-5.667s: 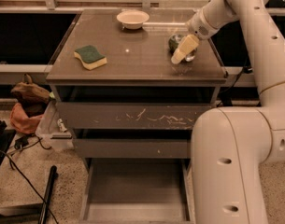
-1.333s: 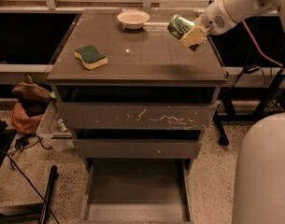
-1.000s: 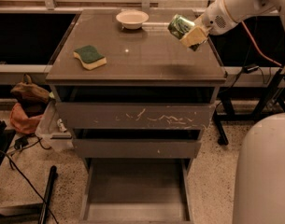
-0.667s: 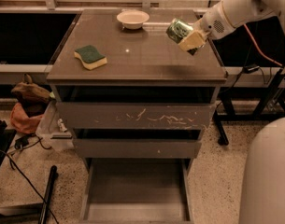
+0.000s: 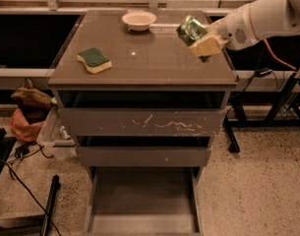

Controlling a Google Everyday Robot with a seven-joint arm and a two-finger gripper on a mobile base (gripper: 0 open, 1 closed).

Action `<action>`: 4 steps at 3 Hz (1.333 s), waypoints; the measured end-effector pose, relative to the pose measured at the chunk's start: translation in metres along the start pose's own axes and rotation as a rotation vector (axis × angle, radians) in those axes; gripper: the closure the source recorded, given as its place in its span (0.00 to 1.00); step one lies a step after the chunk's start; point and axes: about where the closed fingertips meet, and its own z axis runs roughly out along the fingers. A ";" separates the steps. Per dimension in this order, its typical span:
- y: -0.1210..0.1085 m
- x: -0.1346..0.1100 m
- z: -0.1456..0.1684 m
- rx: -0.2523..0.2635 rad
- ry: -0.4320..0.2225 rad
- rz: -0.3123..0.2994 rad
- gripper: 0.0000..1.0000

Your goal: Place green can into bottom drawer

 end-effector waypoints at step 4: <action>0.076 0.069 0.063 -0.155 0.048 0.101 1.00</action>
Offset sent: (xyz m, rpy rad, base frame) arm -0.0281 0.0200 -0.0484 0.0226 0.0891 0.0292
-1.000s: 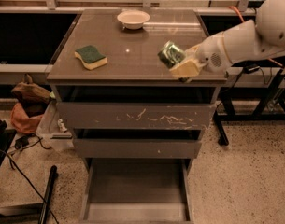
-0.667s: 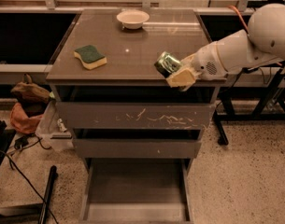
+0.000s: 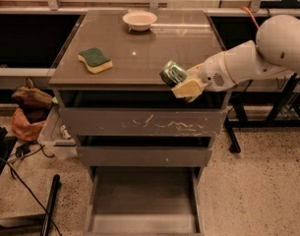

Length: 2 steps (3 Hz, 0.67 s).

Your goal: Place green can into bottom drawer

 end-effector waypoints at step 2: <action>0.076 0.058 0.079 -0.091 0.005 0.000 1.00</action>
Offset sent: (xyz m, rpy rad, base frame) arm -0.1239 0.0991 -0.1761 0.0117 0.1432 0.1457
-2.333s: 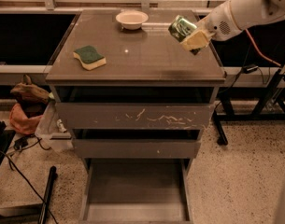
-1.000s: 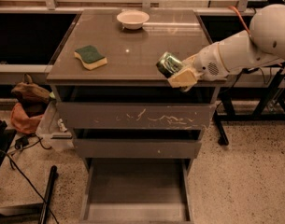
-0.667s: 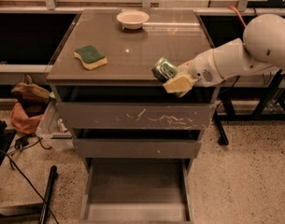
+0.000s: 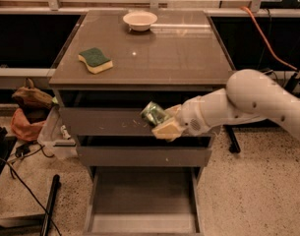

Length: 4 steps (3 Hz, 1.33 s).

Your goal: Place green can into bottom drawer

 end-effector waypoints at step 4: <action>0.056 0.121 0.132 -0.079 0.084 0.090 1.00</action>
Offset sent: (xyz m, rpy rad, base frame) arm -0.0210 0.0109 -0.0327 -0.0217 0.0649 0.0145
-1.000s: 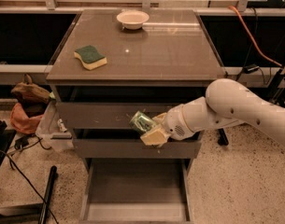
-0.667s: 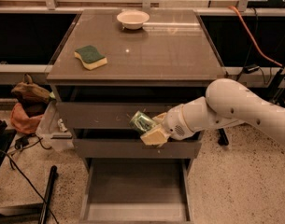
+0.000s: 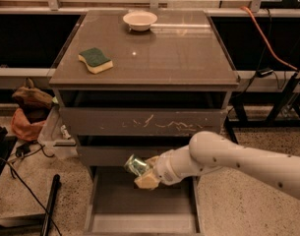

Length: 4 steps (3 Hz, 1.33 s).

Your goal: Place green can into bottom drawer

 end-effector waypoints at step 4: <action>-0.044 0.070 0.112 0.129 -0.046 0.138 1.00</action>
Offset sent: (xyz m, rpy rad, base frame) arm -0.0088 0.0182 -0.0728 -0.0143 0.0623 -0.0560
